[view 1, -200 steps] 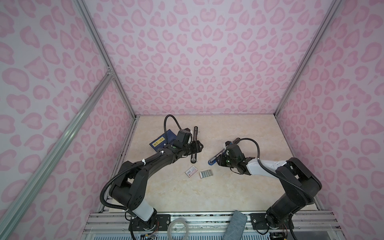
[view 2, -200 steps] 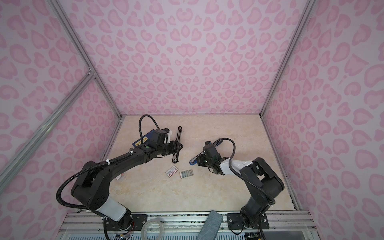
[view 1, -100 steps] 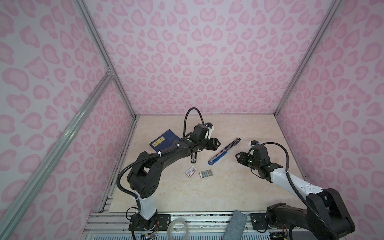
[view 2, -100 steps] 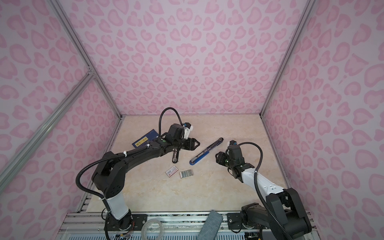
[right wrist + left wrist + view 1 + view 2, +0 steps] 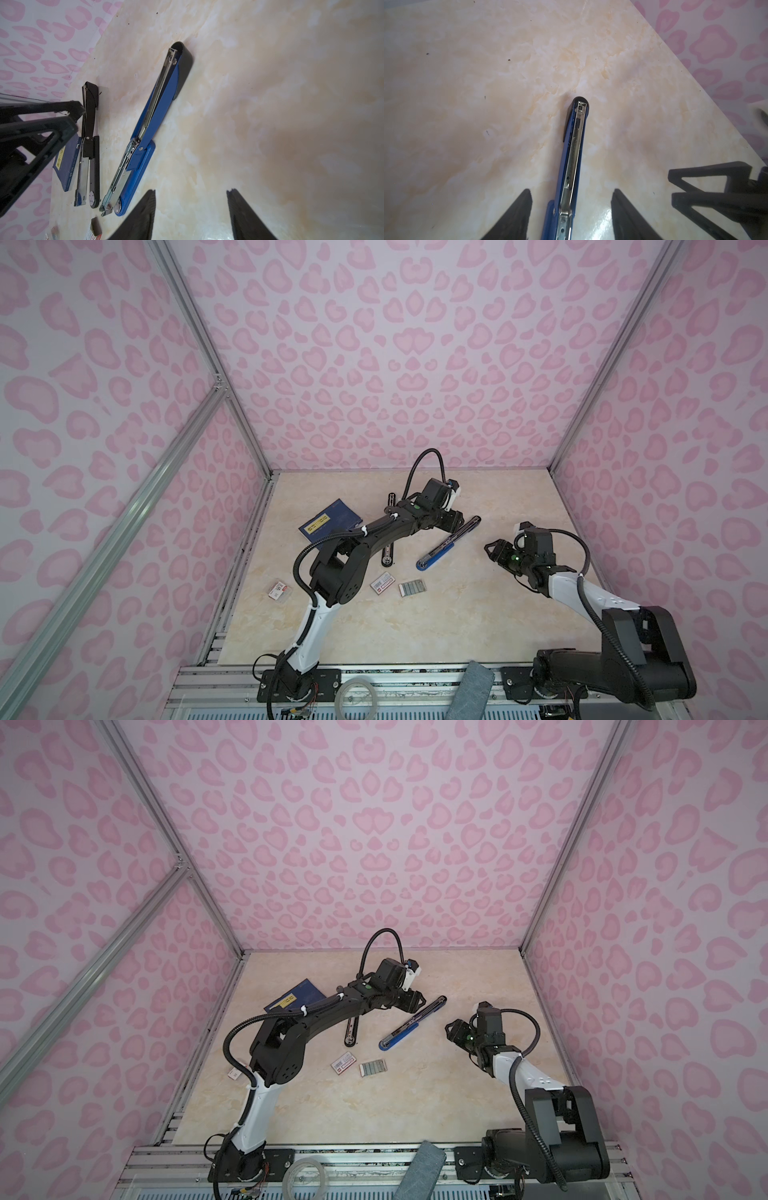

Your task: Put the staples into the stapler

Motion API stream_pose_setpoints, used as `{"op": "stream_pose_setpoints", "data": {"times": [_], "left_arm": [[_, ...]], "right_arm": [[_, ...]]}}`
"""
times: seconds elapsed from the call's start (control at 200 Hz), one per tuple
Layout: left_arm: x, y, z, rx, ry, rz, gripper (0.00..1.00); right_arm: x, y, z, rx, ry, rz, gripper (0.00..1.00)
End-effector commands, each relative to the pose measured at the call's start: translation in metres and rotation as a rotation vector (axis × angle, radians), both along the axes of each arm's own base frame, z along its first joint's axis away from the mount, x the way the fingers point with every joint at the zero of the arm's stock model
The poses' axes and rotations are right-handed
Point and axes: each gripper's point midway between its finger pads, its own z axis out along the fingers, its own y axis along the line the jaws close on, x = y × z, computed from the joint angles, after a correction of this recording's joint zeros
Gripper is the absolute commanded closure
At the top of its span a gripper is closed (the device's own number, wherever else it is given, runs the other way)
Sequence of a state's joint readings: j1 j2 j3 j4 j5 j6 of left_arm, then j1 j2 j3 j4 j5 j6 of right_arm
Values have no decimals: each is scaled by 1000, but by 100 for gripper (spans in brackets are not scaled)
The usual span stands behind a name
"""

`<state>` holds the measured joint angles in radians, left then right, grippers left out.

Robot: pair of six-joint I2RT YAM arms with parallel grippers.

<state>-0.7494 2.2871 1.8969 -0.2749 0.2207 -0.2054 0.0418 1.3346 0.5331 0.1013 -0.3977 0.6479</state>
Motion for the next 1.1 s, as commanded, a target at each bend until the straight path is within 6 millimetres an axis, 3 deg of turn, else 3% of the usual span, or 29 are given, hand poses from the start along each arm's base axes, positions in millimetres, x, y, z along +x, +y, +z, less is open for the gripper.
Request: {"op": "stream_pose_setpoints", "data": {"times": [0.0,0.265,0.425,0.565,0.86,0.92,1.095], "left_arm": [[-5,-4,-24,93,18,-51,37],[8,-19,-55,204,-29,-41,39],[10,-23,-66,208,-26,-51,46],[9,-30,-68,190,-28,-69,56],[10,-35,-69,182,-46,-86,63],[11,-35,-69,184,-52,-87,70],[14,-36,-65,184,-77,-88,74]], "right_arm": [[10,2,4,32,-29,0,42],[14,4,-5,60,-14,1,45],[16,4,-8,52,-6,5,47],[25,3,-7,53,-13,0,47],[48,4,-6,73,-33,-8,44],[52,3,-6,74,-36,-12,45],[62,3,-7,92,-53,-15,44]]}}
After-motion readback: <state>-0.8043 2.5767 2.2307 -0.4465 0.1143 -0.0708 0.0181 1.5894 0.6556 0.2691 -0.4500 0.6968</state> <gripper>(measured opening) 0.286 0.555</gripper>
